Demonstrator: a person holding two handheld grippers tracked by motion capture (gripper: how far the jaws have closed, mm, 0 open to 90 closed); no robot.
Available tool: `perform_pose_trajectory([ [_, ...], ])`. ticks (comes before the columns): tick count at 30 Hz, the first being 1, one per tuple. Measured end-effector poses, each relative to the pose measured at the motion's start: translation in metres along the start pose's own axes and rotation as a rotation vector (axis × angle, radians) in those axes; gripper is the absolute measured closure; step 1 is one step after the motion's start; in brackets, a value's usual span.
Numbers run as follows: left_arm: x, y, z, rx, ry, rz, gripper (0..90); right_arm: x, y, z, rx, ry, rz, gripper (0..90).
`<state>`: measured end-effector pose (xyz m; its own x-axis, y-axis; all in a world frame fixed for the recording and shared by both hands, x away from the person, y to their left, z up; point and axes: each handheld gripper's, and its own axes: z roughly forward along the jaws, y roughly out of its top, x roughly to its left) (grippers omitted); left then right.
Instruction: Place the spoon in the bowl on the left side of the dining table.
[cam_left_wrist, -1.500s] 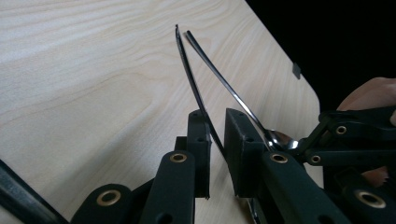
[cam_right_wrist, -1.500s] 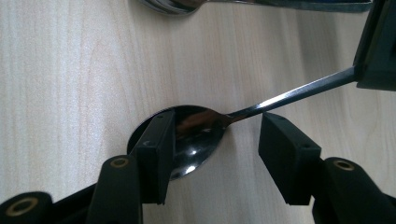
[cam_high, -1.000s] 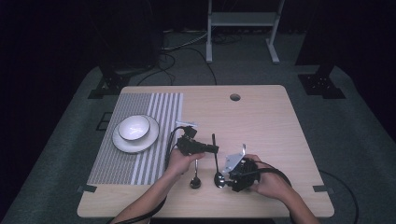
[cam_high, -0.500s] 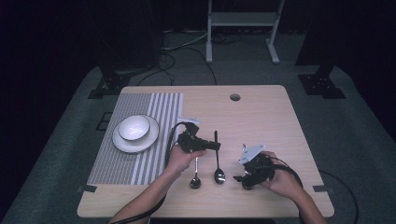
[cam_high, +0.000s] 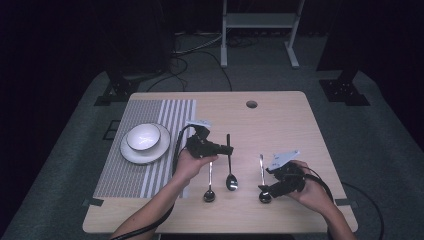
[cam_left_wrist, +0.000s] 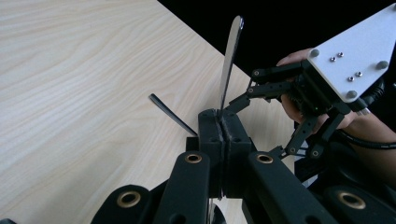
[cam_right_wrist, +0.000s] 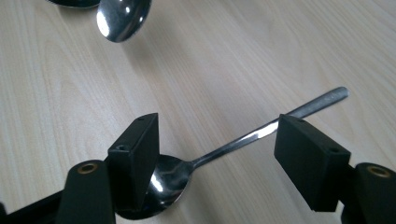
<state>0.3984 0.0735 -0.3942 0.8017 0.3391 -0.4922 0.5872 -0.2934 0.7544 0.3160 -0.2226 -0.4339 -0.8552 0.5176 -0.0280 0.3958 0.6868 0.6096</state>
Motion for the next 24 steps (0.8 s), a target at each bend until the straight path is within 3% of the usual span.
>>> perform_pose_trajectory([
  [24,-0.004,0.018,-0.026,-0.027,0.043,0.038,89.4,-0.014,-0.024,-0.022,-0.032,-0.051,0.073,28.7],
])
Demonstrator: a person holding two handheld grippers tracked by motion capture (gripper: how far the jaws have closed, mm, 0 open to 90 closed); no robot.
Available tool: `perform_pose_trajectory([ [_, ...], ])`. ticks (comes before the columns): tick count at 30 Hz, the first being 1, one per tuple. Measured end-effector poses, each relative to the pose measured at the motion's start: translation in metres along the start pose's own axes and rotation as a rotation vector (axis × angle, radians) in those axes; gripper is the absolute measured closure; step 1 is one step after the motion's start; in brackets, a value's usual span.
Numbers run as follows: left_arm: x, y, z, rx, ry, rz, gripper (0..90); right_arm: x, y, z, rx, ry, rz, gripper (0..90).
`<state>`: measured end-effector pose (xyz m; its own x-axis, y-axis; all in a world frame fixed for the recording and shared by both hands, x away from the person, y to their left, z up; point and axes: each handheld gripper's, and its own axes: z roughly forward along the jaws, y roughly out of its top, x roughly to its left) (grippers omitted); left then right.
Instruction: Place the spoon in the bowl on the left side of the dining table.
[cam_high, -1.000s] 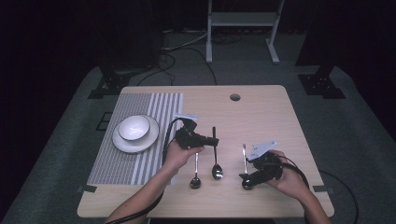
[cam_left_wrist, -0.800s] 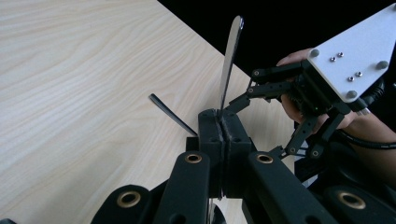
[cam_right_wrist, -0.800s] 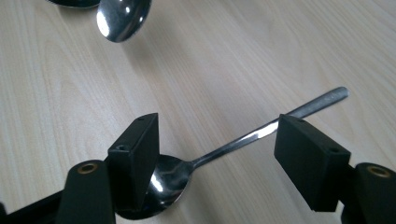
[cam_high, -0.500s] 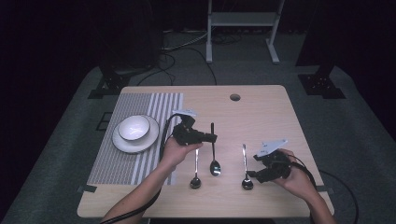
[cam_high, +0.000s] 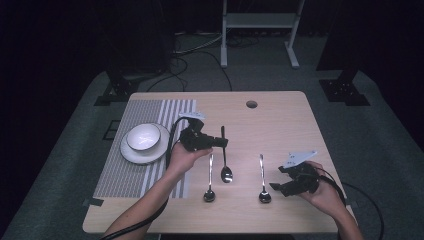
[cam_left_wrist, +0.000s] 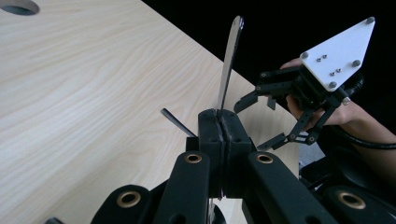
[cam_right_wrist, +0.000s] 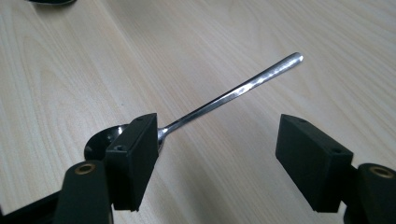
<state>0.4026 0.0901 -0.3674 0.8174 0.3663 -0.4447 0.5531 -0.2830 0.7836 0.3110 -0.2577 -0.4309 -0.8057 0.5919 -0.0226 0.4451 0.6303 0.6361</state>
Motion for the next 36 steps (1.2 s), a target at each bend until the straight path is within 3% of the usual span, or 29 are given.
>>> perform_pose_trajectory([
  [24,0.013,0.011,-0.049,-0.045,0.091,0.001,89.3,-0.007,-0.017,-0.008,-0.022,-0.021,0.057,28.2],
  [36,0.022,0.016,-0.077,-0.076,0.147,-0.01,89.3,-0.009,-0.019,-0.008,-0.032,0.002,0.088,27.8],
])
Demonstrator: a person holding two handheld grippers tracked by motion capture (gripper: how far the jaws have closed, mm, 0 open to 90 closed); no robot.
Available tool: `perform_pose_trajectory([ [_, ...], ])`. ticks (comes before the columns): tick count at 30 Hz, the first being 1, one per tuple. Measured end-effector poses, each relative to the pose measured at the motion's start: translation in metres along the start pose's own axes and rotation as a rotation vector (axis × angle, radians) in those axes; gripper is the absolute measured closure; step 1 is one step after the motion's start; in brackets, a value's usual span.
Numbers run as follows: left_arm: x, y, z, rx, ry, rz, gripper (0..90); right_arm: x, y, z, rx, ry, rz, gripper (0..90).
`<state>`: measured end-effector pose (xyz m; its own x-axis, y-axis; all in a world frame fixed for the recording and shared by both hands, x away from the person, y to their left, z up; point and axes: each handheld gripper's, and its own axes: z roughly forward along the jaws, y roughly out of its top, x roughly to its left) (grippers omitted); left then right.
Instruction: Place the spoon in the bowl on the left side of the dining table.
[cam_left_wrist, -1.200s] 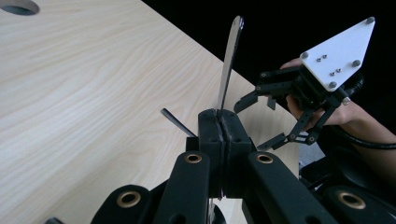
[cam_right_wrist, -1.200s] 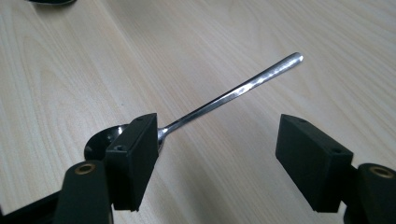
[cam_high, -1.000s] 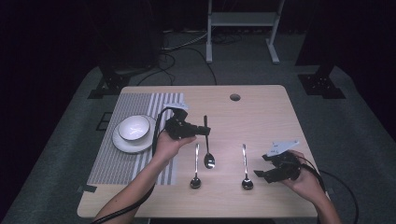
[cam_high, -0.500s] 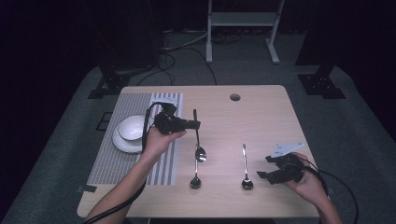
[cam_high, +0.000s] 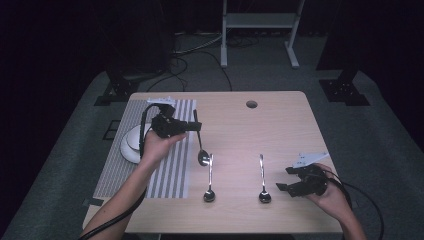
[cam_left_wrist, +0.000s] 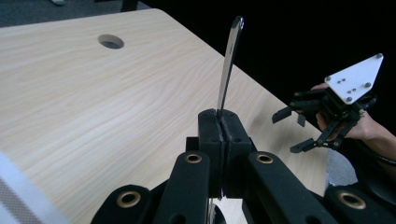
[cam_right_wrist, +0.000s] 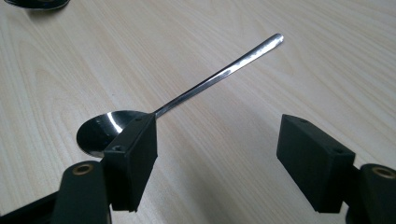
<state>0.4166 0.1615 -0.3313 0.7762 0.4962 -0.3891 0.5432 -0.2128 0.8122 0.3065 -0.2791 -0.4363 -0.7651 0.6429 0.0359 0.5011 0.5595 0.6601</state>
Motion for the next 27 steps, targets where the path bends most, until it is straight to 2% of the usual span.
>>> perform_pose_trajectory([
  [13,0.015,0.009,-0.034,-0.044,0.071,-0.022,89.4,-0.004,-0.004,-0.001,0.005,-0.004,0.015,27.8],
  [27,0.029,0.011,-0.054,-0.07,0.122,-0.053,89.4,-0.005,-0.003,-0.003,-0.002,-0.01,0.016,27.8],
])
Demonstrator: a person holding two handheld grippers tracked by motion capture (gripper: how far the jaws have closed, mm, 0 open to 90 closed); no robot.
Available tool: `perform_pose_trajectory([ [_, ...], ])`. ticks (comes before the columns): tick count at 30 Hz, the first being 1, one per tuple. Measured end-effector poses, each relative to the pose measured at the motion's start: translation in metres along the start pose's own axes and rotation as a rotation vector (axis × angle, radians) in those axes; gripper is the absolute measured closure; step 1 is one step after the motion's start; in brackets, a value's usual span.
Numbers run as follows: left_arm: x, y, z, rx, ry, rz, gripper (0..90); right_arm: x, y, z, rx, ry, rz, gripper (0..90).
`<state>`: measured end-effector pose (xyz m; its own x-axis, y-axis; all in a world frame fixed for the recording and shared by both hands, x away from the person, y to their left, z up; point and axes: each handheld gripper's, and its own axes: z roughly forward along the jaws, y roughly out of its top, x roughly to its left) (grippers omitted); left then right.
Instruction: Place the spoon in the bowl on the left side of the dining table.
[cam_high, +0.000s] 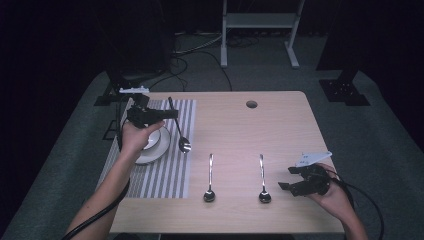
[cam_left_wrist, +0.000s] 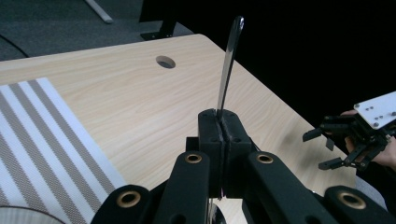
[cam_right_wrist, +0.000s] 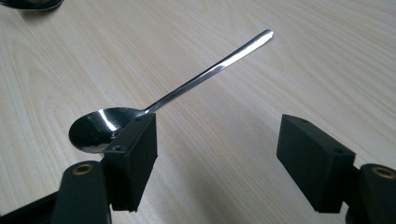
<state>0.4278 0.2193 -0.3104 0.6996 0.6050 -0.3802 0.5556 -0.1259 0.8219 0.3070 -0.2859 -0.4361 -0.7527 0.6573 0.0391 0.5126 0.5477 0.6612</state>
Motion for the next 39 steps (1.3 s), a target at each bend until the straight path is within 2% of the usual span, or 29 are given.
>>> perform_pose_trajectory([
  [23,0.025,0.006,-0.036,-0.055,0.095,-0.047,89.3,0.0,0.001,0.0,0.002,-0.006,-0.009,27.8],
  [39,0.04,0.007,-0.053,-0.08,0.151,-0.079,89.3,0.001,0.001,0.0,0.006,-0.012,-0.013,27.8],
])
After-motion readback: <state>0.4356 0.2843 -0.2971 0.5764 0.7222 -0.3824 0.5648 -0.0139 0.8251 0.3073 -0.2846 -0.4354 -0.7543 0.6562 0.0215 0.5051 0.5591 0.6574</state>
